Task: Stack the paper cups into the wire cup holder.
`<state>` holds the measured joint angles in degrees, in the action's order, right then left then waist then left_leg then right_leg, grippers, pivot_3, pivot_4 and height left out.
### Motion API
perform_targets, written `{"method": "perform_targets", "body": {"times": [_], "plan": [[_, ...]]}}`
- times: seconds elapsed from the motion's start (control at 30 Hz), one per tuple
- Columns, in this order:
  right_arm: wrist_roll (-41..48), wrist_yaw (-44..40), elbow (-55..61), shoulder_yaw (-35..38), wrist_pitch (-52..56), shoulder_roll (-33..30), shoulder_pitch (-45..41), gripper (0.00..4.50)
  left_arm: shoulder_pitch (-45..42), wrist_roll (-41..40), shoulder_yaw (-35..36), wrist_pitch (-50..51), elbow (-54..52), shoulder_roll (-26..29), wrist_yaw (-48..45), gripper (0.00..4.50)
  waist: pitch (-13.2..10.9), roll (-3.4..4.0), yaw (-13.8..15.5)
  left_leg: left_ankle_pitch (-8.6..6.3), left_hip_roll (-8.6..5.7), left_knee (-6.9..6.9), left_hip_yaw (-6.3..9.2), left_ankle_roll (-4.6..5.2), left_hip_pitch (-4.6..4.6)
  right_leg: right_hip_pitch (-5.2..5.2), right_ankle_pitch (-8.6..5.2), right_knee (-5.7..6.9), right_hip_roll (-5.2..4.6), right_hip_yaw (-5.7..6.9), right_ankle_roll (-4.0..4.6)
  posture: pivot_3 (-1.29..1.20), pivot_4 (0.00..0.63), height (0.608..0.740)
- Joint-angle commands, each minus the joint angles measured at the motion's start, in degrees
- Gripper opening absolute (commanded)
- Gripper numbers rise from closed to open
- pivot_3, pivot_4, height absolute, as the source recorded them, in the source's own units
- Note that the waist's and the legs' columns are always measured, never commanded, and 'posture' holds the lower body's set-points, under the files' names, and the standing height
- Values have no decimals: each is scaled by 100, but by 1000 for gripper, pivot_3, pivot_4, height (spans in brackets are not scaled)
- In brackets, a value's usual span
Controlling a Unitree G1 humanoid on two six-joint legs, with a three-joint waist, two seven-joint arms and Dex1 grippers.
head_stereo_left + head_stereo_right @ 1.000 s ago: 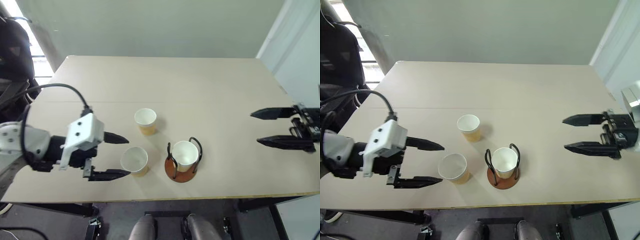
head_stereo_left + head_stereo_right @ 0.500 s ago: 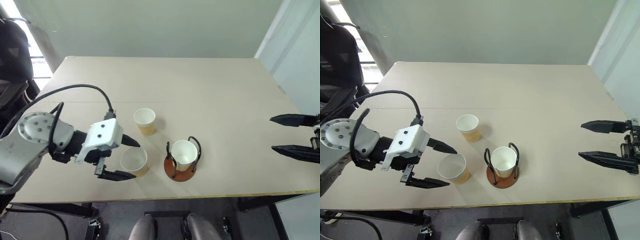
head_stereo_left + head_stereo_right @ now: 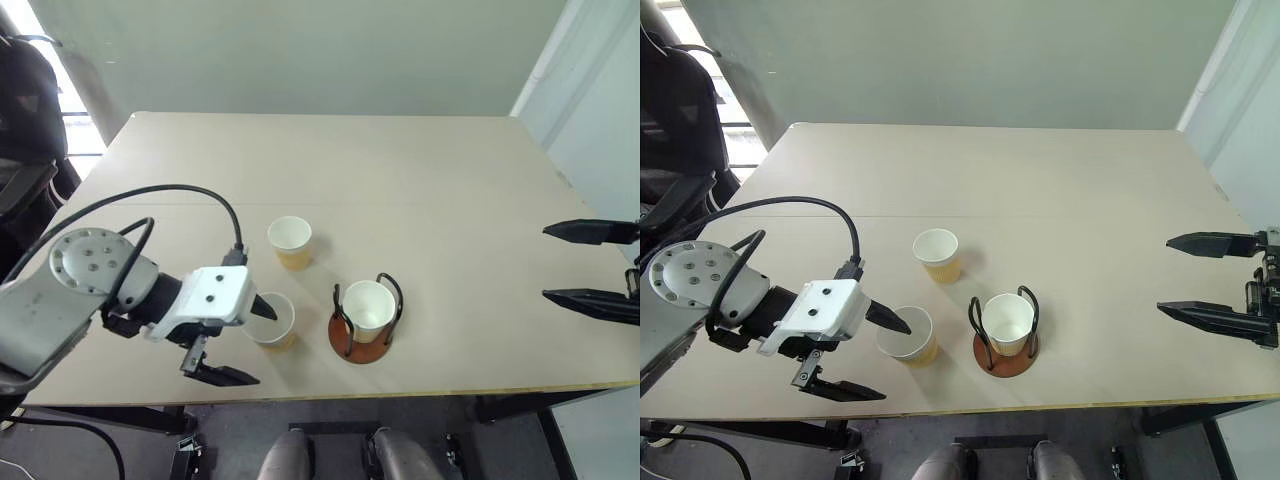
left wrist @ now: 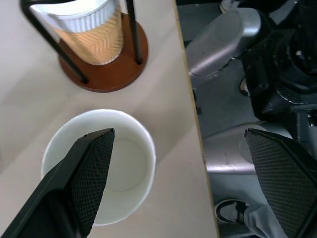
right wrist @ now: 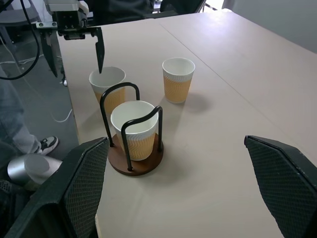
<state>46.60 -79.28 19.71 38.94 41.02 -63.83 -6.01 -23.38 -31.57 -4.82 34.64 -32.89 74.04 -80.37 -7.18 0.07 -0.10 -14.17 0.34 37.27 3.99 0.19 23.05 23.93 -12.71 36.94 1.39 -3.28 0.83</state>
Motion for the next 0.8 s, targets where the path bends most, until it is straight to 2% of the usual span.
{"method": "perform_targets", "body": {"times": [0.03,0.13,0.4,0.5,0.8], "plan": [[-94,72,-3,-42,-190,-112,-13,4480,-77,347,-223,-228,-88,-23,-91,4500,0,0,0,0,0,2,0,0,0,0,1,0,0,0,-2,0,150,740],[-94,99,5,-49,-208,-127,-13,4480,-108,842,-433,-528,169,-145,37,4500,1,3,0,0,0,5,1,1,2,0,4,1,0,0,-7,0,150,740],[-204,168,35,-68,-290,-176,78,4480,-37,1162,-709,-664,345,-437,-46,4500,2,3,1,-2,0,17,2,9,9,0,9,0,0,0,-15,0,150,740],[-273,159,14,-31,-324,-203,168,4500,-41,1157,-748,-643,369,-541,-77,3885,2,3,2,-3,0,20,2,9,11,0,9,1,0,0,-15,0,150,740],[-240,106,48,51,-371,-218,310,4500,24,1305,-768,-726,487,-581,-182,573,2,4,3,-7,0,46,2,17,16,-4,13,2,0,0,-21,0,150,740]]}}
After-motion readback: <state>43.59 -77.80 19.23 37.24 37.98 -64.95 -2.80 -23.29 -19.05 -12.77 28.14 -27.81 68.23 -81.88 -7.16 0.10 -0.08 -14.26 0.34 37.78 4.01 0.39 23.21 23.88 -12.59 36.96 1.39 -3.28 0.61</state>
